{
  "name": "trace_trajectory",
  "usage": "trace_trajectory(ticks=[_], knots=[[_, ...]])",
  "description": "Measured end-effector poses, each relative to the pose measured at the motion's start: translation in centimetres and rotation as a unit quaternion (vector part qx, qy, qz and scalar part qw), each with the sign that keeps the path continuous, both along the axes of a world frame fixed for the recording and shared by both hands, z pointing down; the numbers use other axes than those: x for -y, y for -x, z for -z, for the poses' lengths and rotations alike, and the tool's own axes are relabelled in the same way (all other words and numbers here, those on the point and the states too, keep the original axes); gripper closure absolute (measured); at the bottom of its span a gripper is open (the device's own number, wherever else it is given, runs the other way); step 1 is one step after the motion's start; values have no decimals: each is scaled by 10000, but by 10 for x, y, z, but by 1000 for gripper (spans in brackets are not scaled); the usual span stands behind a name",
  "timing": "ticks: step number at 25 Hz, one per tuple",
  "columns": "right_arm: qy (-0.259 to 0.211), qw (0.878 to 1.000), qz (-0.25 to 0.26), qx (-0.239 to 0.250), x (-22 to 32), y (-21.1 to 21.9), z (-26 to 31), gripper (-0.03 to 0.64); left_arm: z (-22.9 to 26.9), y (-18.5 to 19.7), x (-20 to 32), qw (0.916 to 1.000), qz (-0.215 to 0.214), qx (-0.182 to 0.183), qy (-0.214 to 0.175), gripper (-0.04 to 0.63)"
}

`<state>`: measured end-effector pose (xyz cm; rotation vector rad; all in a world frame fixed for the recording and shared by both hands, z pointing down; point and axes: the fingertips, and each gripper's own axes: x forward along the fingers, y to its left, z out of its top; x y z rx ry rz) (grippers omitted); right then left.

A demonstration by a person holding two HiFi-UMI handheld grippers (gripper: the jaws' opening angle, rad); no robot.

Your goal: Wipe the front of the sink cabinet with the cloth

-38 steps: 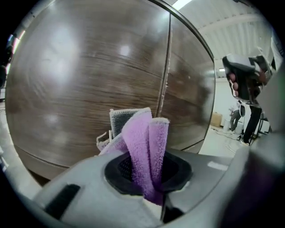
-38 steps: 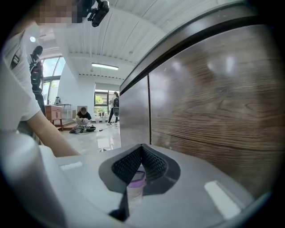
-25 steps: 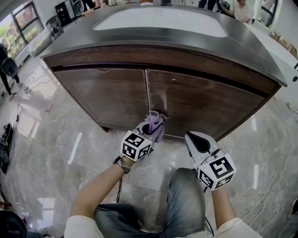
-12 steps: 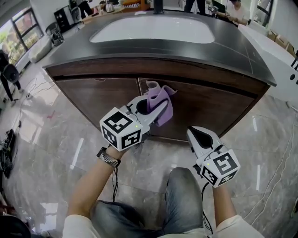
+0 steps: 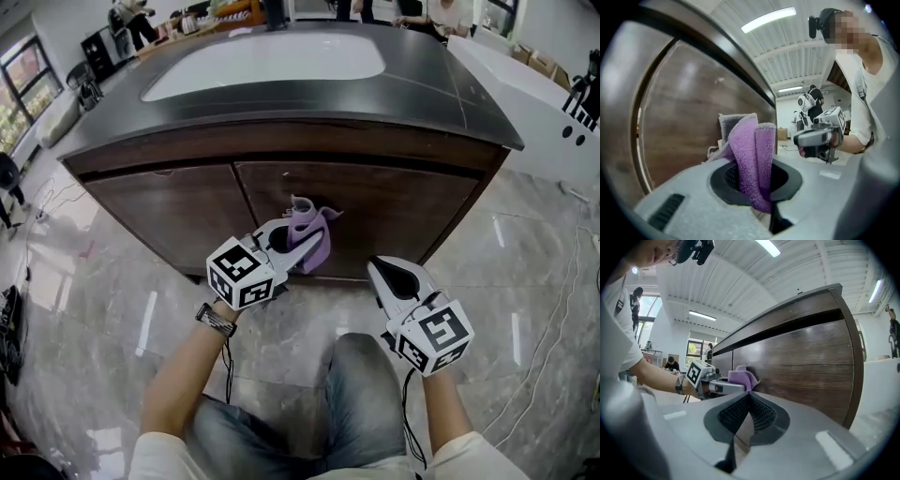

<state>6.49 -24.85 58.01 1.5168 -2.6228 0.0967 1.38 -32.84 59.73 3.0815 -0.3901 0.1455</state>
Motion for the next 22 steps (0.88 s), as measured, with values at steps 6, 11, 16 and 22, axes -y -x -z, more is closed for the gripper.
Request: trace_trajectory(ticks=[6,11,16,22], knots=[[194,9997,-142,73,-3,-12,-22,609,-71,2,3,9989,-88,311,326,552],[226,9996,-162,99,-5,-15,-37,609,-119,-4,3,9965,-165,722,382,552],[351,9990,-240,140,-8,-19,-53,609,-172,-10,2,9945,-81,958,424,552],[393,9988,-276,70,-15,-21,-63,609,-220,-16,2,9925,349,913,728,552]])
